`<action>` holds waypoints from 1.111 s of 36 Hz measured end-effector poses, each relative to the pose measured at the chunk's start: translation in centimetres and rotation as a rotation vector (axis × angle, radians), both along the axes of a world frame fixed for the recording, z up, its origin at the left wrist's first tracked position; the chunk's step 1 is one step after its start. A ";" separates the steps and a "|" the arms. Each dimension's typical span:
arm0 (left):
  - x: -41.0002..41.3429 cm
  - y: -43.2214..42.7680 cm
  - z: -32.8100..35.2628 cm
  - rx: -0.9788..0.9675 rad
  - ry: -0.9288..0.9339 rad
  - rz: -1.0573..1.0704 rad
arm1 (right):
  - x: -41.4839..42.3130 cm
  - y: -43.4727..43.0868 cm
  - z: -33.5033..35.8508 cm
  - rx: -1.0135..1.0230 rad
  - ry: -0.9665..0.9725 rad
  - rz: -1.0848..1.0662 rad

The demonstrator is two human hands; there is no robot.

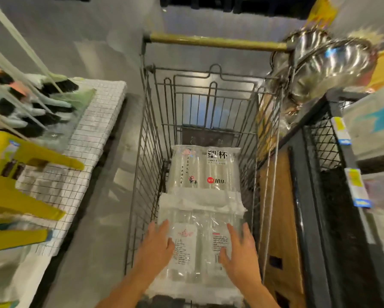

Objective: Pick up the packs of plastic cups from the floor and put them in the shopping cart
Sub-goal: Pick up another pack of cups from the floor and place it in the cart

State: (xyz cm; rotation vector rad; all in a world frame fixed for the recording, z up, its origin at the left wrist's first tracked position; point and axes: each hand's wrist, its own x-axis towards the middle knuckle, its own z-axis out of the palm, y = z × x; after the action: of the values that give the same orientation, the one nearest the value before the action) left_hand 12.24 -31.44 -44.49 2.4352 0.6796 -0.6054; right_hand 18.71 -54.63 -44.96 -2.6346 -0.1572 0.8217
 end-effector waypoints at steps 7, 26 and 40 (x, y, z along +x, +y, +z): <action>4.1 3.6 13.8 0.168 -0.185 -0.143 | 6.3 3.7 11.0 -0.032 -0.193 0.284; -8.8 15.3 39.4 0.563 -0.406 0.135 | 1.7 23.3 40.3 0.028 -0.521 0.867; -43.1 21.0 42.2 0.637 -0.330 0.596 | -26.9 40.0 44.4 0.214 -0.695 1.381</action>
State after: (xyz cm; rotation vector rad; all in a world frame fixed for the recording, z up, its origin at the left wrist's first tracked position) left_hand -30.86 -10.40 -2.29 2.5681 1.5398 0.2937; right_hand -8.21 -14.59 -0.51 -2.1781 -2.1949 0.0798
